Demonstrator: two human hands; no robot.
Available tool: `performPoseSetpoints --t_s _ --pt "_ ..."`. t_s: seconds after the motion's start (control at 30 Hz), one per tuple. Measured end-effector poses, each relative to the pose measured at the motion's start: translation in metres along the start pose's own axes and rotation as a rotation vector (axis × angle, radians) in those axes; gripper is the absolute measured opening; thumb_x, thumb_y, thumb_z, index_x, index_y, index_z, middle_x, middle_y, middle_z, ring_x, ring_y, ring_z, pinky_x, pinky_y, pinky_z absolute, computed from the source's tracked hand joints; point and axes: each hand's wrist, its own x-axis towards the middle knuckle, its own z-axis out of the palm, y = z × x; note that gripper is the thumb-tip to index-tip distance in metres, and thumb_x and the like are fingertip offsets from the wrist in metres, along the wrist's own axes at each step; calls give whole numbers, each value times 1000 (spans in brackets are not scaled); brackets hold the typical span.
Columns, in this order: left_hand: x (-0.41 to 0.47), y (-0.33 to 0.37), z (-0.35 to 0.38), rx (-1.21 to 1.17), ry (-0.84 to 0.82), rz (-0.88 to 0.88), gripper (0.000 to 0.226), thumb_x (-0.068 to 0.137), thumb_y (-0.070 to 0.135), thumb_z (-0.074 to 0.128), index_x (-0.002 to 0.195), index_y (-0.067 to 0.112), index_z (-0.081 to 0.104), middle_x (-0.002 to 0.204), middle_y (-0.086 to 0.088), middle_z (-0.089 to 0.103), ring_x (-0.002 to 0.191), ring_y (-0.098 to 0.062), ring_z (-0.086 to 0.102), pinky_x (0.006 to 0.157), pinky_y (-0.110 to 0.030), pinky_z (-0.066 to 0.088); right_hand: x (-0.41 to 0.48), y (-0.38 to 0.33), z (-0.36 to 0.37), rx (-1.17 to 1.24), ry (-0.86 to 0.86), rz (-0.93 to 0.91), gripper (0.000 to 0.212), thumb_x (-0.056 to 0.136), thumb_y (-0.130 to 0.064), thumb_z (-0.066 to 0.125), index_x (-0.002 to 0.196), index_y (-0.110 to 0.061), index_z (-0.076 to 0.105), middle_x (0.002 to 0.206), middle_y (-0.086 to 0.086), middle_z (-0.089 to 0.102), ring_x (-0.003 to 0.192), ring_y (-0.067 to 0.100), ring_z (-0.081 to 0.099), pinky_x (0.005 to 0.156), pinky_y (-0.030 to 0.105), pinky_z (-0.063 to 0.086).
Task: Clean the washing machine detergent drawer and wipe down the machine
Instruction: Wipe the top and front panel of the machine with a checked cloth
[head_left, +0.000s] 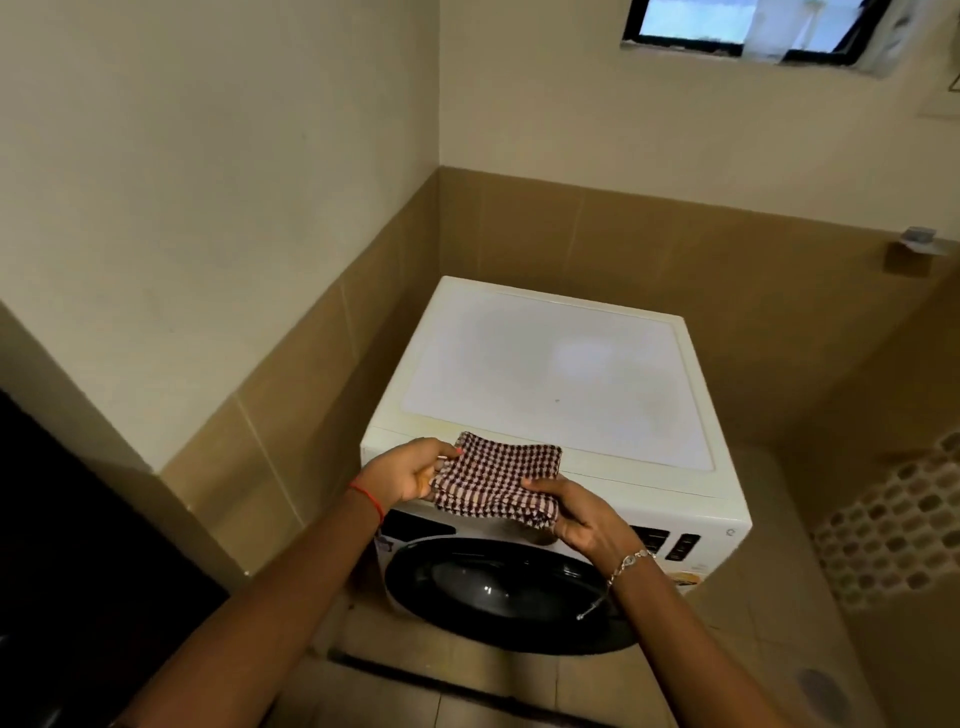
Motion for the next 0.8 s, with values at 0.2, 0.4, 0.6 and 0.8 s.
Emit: performPoseSetpoints --t_s 0.2,0.4,0.6,0.8 --pt "22 3 -56 -79 117 95 23 98 16 40 116 7 51 128 -16 56 100 -26 58 89 -37 43 42 -22 56 -265 96 -212 50 80 21 47 126 2 48 112 23 60 89 32 62 64 37 58" --pt "38 9 -97 -159 268 272 36 98 18 38 131 4 46 132 -14 53 121 -29 50 84 -32 42 95 -37 124 -1229 255 -814 45 82 10 43 122 -5 57 99 14 65 89 35 62 71 30 49" --pt "62 16 -110 -194 430 395 18 96 14 41 106 11 57 85 3 63 81 -13 53 63 -19 43 145 35 122 -1776 -39 -711 28 85 -11 54 112 -8 61 112 12 64 107 30 57 99 42 39" --pt "91 16 -114 -49 593 410 34 96 19 45 124 2 52 126 -14 55 112 -27 52 95 -37 41 186 49 135 -1828 39 -784 46 98 -24 32 142 -12 38 152 10 29 143 25 21 116 32 3"
